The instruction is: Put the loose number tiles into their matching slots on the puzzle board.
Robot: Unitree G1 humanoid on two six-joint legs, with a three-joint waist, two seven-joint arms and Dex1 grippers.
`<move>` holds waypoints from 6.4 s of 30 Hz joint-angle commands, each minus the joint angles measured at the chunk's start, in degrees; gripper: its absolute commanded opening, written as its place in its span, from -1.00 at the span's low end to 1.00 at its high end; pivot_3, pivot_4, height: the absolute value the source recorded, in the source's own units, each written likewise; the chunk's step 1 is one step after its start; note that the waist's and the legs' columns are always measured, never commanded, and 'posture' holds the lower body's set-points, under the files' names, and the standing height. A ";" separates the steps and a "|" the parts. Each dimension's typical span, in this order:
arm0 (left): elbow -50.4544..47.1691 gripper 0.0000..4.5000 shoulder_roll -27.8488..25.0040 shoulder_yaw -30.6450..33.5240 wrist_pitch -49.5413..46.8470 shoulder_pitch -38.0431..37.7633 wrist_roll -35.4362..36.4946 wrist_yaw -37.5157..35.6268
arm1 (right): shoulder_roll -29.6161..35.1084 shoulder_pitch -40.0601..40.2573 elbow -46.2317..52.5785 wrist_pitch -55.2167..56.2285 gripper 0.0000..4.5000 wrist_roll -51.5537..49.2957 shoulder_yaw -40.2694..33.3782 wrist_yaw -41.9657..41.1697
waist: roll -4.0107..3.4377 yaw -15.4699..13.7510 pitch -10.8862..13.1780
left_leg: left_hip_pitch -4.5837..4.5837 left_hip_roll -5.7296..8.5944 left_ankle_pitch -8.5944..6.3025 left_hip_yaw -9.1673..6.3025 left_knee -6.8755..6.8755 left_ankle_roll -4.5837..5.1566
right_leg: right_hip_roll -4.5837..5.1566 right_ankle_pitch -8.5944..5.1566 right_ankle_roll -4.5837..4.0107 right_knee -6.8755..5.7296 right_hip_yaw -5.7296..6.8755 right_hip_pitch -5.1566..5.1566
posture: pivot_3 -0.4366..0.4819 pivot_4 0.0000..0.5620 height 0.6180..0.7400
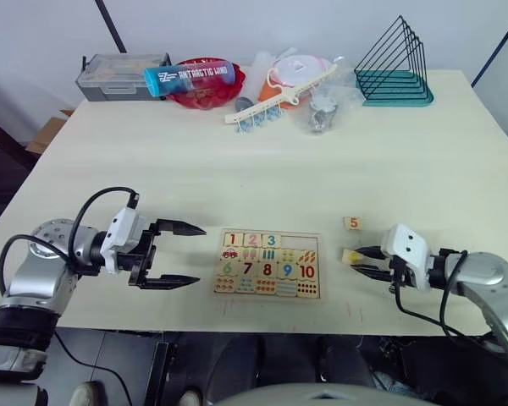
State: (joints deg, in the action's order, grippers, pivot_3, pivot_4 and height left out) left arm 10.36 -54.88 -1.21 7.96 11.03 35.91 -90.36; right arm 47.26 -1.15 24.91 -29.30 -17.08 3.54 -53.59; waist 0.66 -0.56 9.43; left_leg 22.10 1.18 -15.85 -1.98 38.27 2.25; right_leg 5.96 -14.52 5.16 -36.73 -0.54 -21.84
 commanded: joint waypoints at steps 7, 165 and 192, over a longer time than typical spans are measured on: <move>-2.35 1.00 1.90 3.36 -1.23 -0.46 -0.65 -1.30 | 3.35 -12.78 8.60 -17.66 -0.62 -7.95 2.20 -0.67 | 0.02 0.01 0.01 | 0.08 -0.01 0.00 -0.02 0.02 0.00 | 0.01 0.00 0.00 0.02 0.03 -0.06 | -0.05 -0.47 1.00; -4.51 1.00 10.57 15.45 -5.10 -12.27 -8.74 19.69 | -17.34 5.55 -5.80 17.87 -0.97 -6.93 -14.23 5.17 | 0.11 1.38 -0.04 | 0.61 0.12 0.09 -0.06 0.05 -0.14 | -0.01 0.10 -0.07 -0.23 0.04 -0.70 | -0.05 -0.47 1.00; -7.62 1.00 16.28 22.36 -10.31 -19.22 -5.56 29.07 | -19.95 29.89 -8.74 31.39 0.99 -15.08 -30.53 1.04 | 0.12 1.04 -0.12 | 0.48 -0.07 0.08 0.02 0.03 -0.14 | 0.01 0.09 -0.10 -0.19 -0.08 -0.66 | -0.05 -0.47 1.00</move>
State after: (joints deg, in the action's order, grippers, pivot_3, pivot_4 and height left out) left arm 4.18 -38.02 19.68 -3.14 -7.78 30.01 -61.11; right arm 26.57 28.99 14.71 1.56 -30.85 -25.62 -52.24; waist 0.78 0.47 9.30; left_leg 22.57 1.10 -15.77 -1.96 38.30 2.11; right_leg 5.96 -14.43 5.05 -36.92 -0.62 -22.50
